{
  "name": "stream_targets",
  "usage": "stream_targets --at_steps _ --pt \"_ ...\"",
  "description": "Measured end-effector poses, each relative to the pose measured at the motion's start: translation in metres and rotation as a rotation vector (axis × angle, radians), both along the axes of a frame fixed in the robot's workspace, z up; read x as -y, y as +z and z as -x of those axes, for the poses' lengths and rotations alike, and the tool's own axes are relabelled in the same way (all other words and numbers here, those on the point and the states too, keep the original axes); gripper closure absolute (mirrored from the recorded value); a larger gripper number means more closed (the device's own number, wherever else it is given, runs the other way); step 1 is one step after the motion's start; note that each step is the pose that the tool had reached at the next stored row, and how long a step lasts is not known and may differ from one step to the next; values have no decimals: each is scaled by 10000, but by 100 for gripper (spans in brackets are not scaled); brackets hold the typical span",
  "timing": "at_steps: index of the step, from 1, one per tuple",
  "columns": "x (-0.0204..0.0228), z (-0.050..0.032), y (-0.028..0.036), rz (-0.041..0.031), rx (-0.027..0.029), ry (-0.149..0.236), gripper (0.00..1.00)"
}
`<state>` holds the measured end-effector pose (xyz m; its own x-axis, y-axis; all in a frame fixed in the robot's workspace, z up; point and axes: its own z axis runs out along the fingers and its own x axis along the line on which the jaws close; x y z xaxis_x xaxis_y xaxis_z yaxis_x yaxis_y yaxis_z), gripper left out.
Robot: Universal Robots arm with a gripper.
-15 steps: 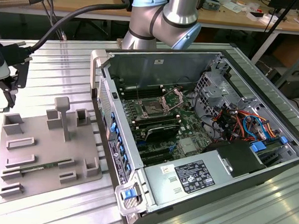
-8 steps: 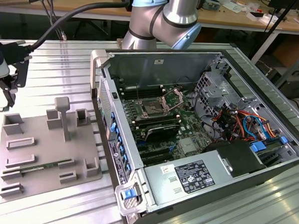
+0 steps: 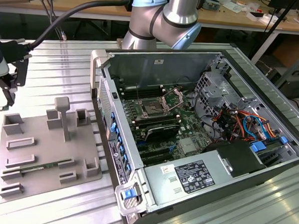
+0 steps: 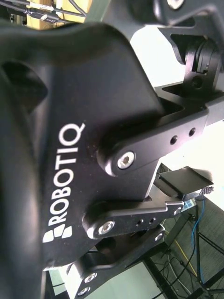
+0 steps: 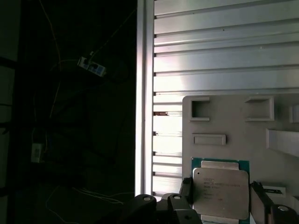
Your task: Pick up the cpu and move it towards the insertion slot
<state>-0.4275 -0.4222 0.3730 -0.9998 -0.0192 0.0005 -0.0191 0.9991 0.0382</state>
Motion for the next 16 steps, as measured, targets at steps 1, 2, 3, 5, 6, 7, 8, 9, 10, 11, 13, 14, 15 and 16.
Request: stream_targets --at_steps 1,2,3,5,6,7,8,9,10,11,13,14,15,16 --pt "0 0 2 0 0 0 45" --pt "0 0 4 -1 1 0 45" --pt "0 0 6 -1 1 0 45" --pt "0 0 13 -1 1 0 45" --pt "0 0 15 -1 1 0 45" --pt "0 0 17 0 1 0 45" --pt "0 0 19 0 0 0 45" --pt "0 0 22 -1 0 -1 45" --pt "0 0 23 -1 1 0 45" --pt "0 0 26 -1 0 -1 45" --pt "0 0 36 -1 1 -1 45" --pt "0 0 41 -1 1 0 45" --pt "0 0 44 0 1 -1 45" --pt "0 0 50 0 1 0 45"
